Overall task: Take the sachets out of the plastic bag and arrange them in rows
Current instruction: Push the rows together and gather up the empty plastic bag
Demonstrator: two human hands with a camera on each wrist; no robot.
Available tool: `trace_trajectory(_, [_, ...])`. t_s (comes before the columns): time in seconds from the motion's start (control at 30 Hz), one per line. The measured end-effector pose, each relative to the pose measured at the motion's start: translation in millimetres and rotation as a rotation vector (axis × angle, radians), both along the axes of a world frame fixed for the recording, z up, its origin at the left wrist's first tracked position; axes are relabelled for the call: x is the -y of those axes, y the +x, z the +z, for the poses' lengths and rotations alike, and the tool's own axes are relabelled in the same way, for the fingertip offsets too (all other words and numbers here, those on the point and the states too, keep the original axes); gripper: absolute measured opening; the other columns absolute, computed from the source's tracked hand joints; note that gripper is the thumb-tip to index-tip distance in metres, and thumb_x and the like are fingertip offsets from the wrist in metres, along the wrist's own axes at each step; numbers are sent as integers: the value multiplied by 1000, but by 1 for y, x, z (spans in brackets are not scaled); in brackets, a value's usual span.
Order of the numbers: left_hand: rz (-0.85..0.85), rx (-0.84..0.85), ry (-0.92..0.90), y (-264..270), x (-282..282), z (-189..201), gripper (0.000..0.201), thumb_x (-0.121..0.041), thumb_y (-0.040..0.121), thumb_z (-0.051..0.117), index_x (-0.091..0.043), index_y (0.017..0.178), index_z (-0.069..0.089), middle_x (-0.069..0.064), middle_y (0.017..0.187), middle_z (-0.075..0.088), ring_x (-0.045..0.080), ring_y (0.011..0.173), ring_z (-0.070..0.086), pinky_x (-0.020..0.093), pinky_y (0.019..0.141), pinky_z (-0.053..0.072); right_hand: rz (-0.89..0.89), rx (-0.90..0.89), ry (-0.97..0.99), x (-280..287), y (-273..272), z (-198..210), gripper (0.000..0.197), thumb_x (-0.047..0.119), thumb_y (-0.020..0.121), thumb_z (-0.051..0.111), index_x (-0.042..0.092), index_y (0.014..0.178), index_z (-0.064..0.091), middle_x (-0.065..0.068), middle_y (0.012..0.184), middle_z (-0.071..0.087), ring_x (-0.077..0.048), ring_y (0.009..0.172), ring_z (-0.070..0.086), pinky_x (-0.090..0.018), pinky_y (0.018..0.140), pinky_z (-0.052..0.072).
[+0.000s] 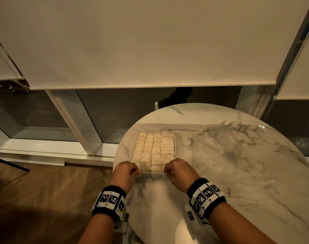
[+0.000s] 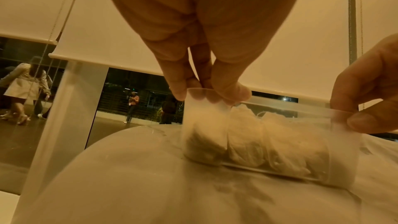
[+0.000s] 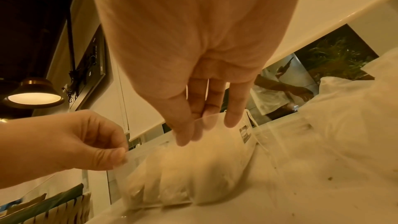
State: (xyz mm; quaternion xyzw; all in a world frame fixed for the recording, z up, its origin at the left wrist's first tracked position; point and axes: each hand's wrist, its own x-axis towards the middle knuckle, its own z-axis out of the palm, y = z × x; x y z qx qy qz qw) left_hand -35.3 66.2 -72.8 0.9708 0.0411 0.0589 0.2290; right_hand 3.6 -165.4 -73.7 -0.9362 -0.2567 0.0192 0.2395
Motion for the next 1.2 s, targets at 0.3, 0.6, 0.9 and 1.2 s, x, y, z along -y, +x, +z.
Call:
trace_trajectory(0.3, [-3, 16, -9, -5, 1, 1, 3, -24, 90, 70, -22, 90, 73, -7, 92, 64, 11, 87, 56, 27, 81, 47, 24, -20, 42, 2, -2, -1, 18, 18, 93, 61, 21, 105, 74, 0, 108, 69, -16, 103, 60, -27, 86, 49])
trace_trajectory(0.6, [-109, 186, 64, -20, 37, 11, 6, -29, 87, 70, -28, 93, 73, -11, 94, 69, 12, 92, 60, 33, 84, 50, -60, -258, 448, 18, -10, 10, 9, 24, 91, 70, 23, 98, 75, 11, 96, 73, 0, 88, 66, -13, 77, 49])
trace_trajectory(0.9, [-261, 212, -143, -29, 107, 15, 9, -24, 91, 66, -23, 98, 72, -11, 93, 66, 5, 87, 59, 27, 82, 51, -523, -122, 635, 129, -7, 32, 7, 21, 89, 71, 26, 93, 74, 8, 90, 71, -11, 77, 65, -27, 72, 53])
trace_trajectory(1.2, [-261, -374, -186, -9, 167, 7, 54, -53, 91, 59, -32, 139, 44, 2, 126, 55, 18, 109, 60, 33, 94, 50, -985, -278, -2, 228, -15, 18, 72, 54, 79, 72, 40, 142, 40, -10, 149, 36, -40, 134, 32, -58, 106, 35])
